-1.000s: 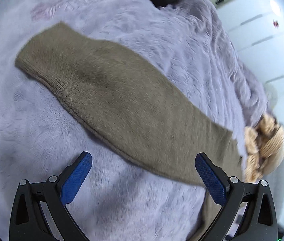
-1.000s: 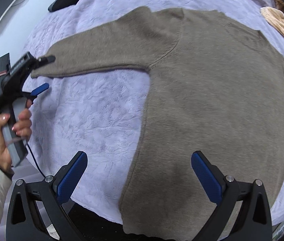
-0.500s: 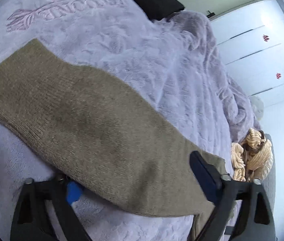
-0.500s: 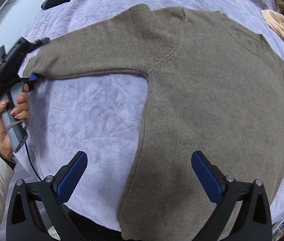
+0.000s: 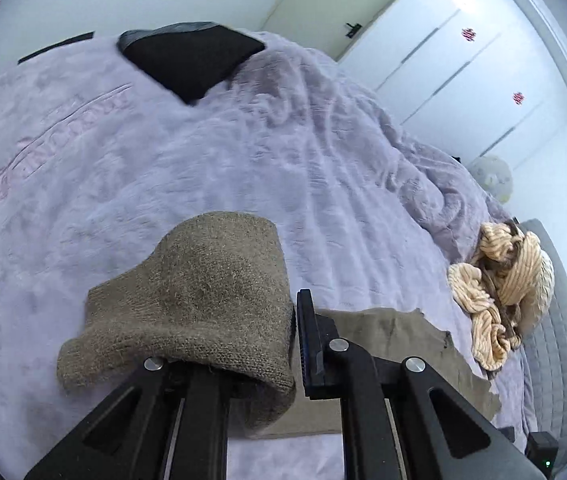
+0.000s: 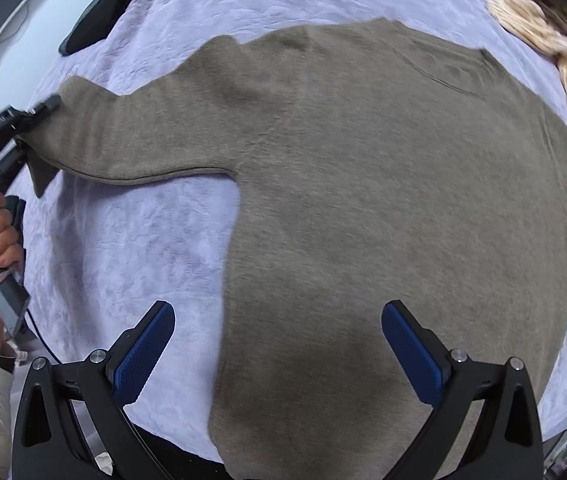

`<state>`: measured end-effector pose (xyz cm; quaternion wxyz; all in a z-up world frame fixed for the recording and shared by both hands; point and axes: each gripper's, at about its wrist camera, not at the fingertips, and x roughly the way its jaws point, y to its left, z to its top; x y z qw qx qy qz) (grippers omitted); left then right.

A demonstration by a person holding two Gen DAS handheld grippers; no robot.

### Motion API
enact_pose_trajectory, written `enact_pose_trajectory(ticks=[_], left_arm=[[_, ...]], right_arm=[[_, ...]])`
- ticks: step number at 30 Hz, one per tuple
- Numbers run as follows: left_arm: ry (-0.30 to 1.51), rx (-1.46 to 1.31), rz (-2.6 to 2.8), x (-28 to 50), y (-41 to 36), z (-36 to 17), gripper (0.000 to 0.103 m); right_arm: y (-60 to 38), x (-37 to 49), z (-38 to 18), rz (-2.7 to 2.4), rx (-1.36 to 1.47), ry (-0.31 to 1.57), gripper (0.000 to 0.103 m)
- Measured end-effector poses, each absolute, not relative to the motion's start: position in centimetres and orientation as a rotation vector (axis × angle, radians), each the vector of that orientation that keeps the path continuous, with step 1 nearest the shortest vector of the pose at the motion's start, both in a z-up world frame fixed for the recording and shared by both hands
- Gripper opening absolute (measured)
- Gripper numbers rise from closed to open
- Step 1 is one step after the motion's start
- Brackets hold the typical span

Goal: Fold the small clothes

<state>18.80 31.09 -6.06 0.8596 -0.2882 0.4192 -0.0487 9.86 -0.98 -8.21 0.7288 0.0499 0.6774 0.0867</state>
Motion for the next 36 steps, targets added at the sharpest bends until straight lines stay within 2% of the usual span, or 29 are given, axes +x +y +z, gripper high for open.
enact_pose_trajectory(ticks=[4,8,14,18,19,22,23,24,28,32,36], left_arm=[[0.879,-0.503,-0.237,20.5,21.8,-2.7,0.013],[0.922,-0.36,-0.354,21.7,10.6,-2.4,0.013],[1.031,-0.182,-0.454,21.6,-5.4,-7.5,0.013],[1.157,-0.068,-0.438,21.6,-12.0,-12.9,0.014],[1.183,-0.029,-0.418,21.3,-13.1,-14.1,0.017],[1.174,0.04,-0.379,20.1,-14.5,-15.2,0.053],[1.169,0.052,-0.365,19.8,-14.5,-15.1,0.074],[1.166,0.062,-0.352,19.6,-14.4,-14.7,0.085],[1.138,0.026,-0.358,19.0,-11.6,-11.4,0.086],[1.101,-0.044,-0.28,18.8,-6.2,-7.9,0.086],[1.094,-0.058,-0.135,18.7,-0.7,-7.5,0.086]], right_arm=[[-5.6,9.3,-7.8,0.161,0.139,1.468,0.103],[-12.0,8.9,-7.7,0.101,0.166,1.445,0.103],[-22.4,7.3,-8.8,-0.02,0.217,1.441,0.103],[-28.4,5.9,-10.7,-0.089,0.269,1.462,0.103],[-29.3,5.6,-11.2,-0.1,0.279,1.469,0.103],[-31.9,5.2,-12.5,-0.116,0.308,1.486,0.103],[-32.2,5.1,-12.7,-0.117,0.312,1.488,0.103],[-32.6,5.1,-12.8,-0.116,0.315,1.488,0.103],[-32.5,6.9,-12.4,-0.088,0.287,1.465,0.103],[-28.5,11.0,-10.3,0.017,0.142,1.388,0.103],[-22.8,15.8,-9.2,0.155,-0.038,1.298,0.103]])
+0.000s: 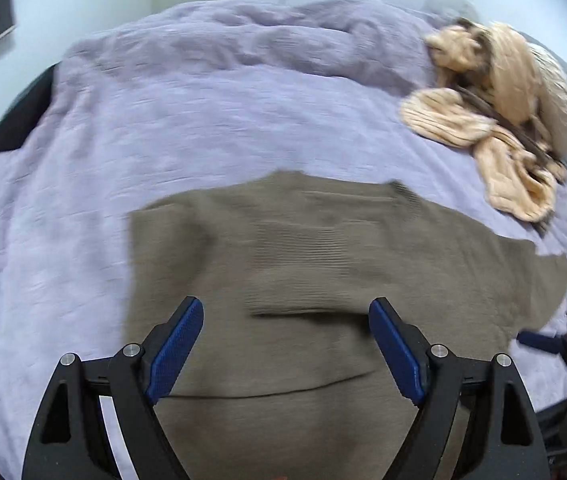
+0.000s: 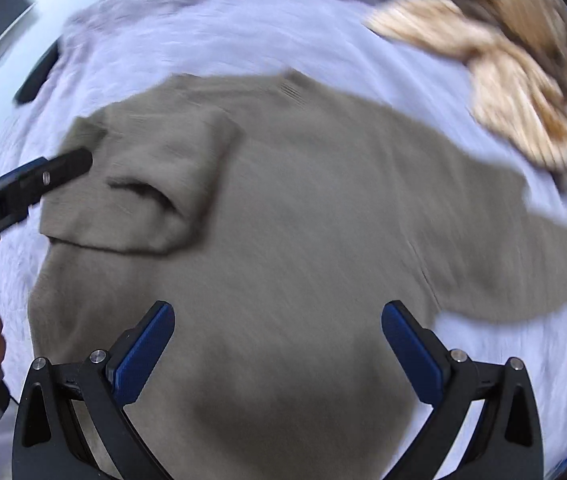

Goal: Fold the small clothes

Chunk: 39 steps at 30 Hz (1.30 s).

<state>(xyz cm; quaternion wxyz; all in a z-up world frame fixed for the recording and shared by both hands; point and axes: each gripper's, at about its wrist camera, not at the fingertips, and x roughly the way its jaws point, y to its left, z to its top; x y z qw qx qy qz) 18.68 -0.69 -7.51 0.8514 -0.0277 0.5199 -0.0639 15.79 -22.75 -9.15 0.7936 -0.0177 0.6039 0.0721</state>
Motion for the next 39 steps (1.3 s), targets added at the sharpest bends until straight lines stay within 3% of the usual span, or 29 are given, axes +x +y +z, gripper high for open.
enact_pose_trajectory(ticks=[6,11,12,13,14,15,20,24,26,27,30,32,33,36,39], left_arm=[[1.161,-0.082,0.059,18.5,5.4,-9.9,0.086],[1.165,-0.114,0.117,18.3,7.7,-10.7,0.086],[1.168,-0.112,0.118,18.5,7.7,-10.9,0.086],[1.17,-0.108,0.119,18.6,7.8,-11.0,0.086],[1.171,-0.106,0.119,18.8,7.7,-11.2,0.086],[1.173,-0.105,0.117,18.9,7.6,-11.3,0.086],[1.167,-0.097,0.112,19.2,7.2,-11.5,0.086],[1.176,-0.082,0.122,19.4,7.2,-12.0,0.086],[1.157,-0.091,0.133,19.6,7.6,-11.6,0.086],[1.15,-0.091,0.141,19.8,7.8,-11.5,0.086],[1.149,-0.088,0.166,20.7,8.5,-11.4,0.086],[1.154,-0.091,0.164,21.3,8.6,-11.6,0.086],[1.155,-0.082,0.163,21.7,8.5,-11.6,0.086],[1.143,-0.055,0.154,22.4,7.8,-11.1,0.086],[1.116,-0.03,0.152,22.8,7.3,-10.8,0.086]], right_arm=[[-11.3,19.3,-10.2,0.282,-0.481,1.127,0.103],[-6.5,20.5,-14.5,0.27,-0.805,1.047,0.098],[-6.5,21.1,-14.9,0.255,-0.827,1.041,0.082],[-6.6,21.7,-14.9,0.252,-0.815,1.045,0.043],[-6.8,22.3,-14.7,0.255,-0.78,1.063,0.022],[-8.0,23.2,-13.9,0.256,-0.699,1.094,0.015],[-17.9,23.7,-8.8,0.167,-0.226,1.079,0.015],[-26.4,23.0,-11.3,0.109,0.134,1.184,0.019],[-29.8,22.7,-14.3,0.116,0.345,1.285,0.031],[-31.0,22.3,-15.4,0.111,0.425,1.314,0.042],[-33.1,21.2,-16.0,0.153,0.647,1.263,0.064],[-33.7,21.1,-16.1,0.161,0.751,1.239,0.07],[-34.0,21.3,-16.3,0.151,0.786,1.242,0.069],[-34.6,21.8,-16.3,0.112,0.841,1.259,0.008],[-34.7,22.1,-14.3,0.127,0.757,1.203,0.008]])
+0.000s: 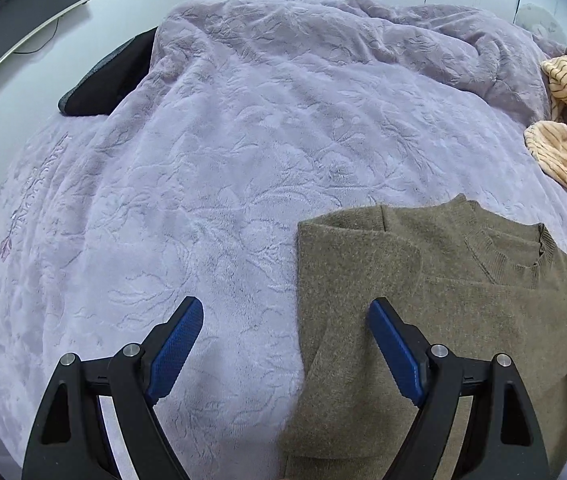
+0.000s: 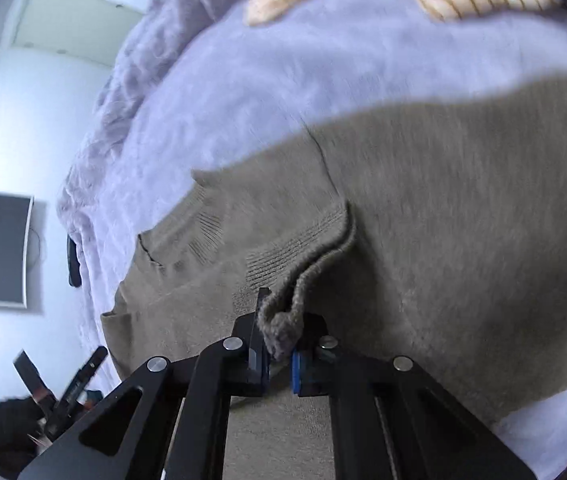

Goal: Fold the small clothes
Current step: 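Grasp the other sleeve cuff with the right tool and lift it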

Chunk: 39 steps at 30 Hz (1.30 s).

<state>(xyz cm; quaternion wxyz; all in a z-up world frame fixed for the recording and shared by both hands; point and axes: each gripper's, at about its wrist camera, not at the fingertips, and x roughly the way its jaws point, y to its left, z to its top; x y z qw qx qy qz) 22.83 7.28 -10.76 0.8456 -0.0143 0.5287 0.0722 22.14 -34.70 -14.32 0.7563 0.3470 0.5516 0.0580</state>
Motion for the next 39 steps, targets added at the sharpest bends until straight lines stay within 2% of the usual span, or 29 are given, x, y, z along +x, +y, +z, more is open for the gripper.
enact_pose_trajectory(ticks=[4,8,11,12,13,14,15,16,21,28,39], left_arm=[[1.135,-0.009,0.165,23.3,7.2,-12.2,0.086],[1.189,0.051,0.173,23.3,6.6,-14.8,0.086],[1.21,0.102,0.175,23.2,6.2,-15.7,0.086],[1.205,0.106,0.17,23.0,6.1,-15.3,0.086],[1.204,0.105,0.163,22.9,5.9,-14.9,0.086],[1.203,0.1,0.153,22.7,5.8,-14.5,0.086],[1.204,0.092,0.135,22.5,5.4,-13.9,0.086],[1.207,0.091,0.114,22.2,4.9,-13.5,0.086],[1.24,0.088,-0.004,20.5,0.6,-11.8,0.086],[1.349,0.052,-0.212,18.0,-8.7,-13.0,0.086],[1.332,0.118,-0.348,16.5,-21.5,-13.9,0.086]], right_arm=[[-34.9,22.8,-13.3,0.098,0.539,1.202,0.008],[-36.5,22.7,-15.9,0.083,0.548,1.275,0.009],[-36.9,22.3,-15.9,0.079,0.565,1.278,0.014],[-36.9,22.1,-15.5,0.077,0.563,1.277,0.023],[-36.9,21.9,-15.0,0.08,0.559,1.275,0.041],[-36.9,21.6,-14.6,0.085,0.558,1.272,0.053],[-37.2,21.1,-14.0,0.086,0.562,1.264,0.071],[-37.4,20.5,-13.5,0.083,0.574,1.255,0.073],[-39.7,16.4,-13.0,0.051,0.671,1.271,0.073],[-46.8,10.2,-13.4,-0.085,0.806,1.255,0.073],[-60.2,8.2,-15.5,-0.327,1.024,1.027,0.073]])
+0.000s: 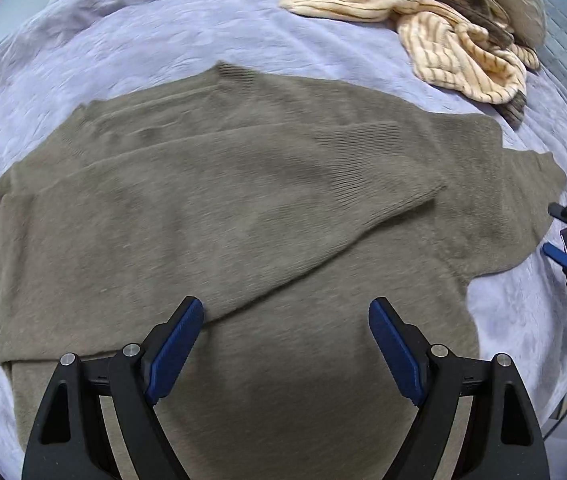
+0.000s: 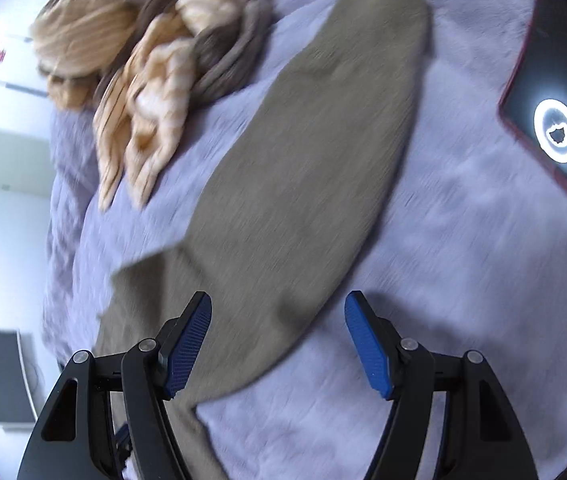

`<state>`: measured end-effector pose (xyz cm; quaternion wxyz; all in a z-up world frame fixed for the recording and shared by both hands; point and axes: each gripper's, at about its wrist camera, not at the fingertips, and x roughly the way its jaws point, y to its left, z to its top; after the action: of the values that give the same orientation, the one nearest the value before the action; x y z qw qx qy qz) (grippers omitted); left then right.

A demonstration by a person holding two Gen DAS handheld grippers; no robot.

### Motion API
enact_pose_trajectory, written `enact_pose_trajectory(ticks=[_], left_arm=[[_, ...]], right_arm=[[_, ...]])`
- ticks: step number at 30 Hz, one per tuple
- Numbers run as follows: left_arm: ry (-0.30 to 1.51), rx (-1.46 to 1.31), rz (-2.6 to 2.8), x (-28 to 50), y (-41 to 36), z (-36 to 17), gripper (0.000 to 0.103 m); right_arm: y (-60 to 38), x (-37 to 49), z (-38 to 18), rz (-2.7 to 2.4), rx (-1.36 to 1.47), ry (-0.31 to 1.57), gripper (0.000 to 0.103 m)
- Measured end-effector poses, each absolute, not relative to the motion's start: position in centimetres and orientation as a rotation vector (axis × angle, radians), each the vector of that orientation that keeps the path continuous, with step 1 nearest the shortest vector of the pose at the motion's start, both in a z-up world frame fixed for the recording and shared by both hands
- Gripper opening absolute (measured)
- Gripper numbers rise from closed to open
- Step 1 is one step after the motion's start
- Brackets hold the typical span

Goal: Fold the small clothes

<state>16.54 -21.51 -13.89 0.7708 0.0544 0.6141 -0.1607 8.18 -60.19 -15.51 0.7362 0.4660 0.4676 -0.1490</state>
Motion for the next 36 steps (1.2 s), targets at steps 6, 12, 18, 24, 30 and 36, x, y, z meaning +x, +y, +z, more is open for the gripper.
enact_pose_trajectory(ticks=[6,12,18,24,30,36], left_arm=[[1.319,0.119,-0.339,17.2,-24.0,-14.2,0.086],[1.313,0.089,-0.331,18.0,-26.1,-14.3,0.086],[1.264,0.101,-0.301,19.1,-28.8,-14.6,0.086],[1.273,0.183,-0.318,19.5,-31.6,-16.4,0.086],[1.246,0.208,-0.391,18.8,-29.7,-14.7,0.086],[1.154,0.114,-0.352,18.5,-20.0,-10.2,0.086]], right_arm=[[-65.3,8.0,-17.6,-0.411,1.145,0.929,0.072],[-67.1,9.8,-18.4,-0.278,1.289,0.826,0.069],[-65.2,11.3,-16.9,-0.149,1.327,0.808,0.008],[-62.6,11.3,-12.0,0.022,1.33,0.715,0.008],[-57.5,13.1,-6.5,0.161,1.248,0.69,0.008],[-48.6,16.9,-1.9,0.267,1.011,0.775,0.008]])
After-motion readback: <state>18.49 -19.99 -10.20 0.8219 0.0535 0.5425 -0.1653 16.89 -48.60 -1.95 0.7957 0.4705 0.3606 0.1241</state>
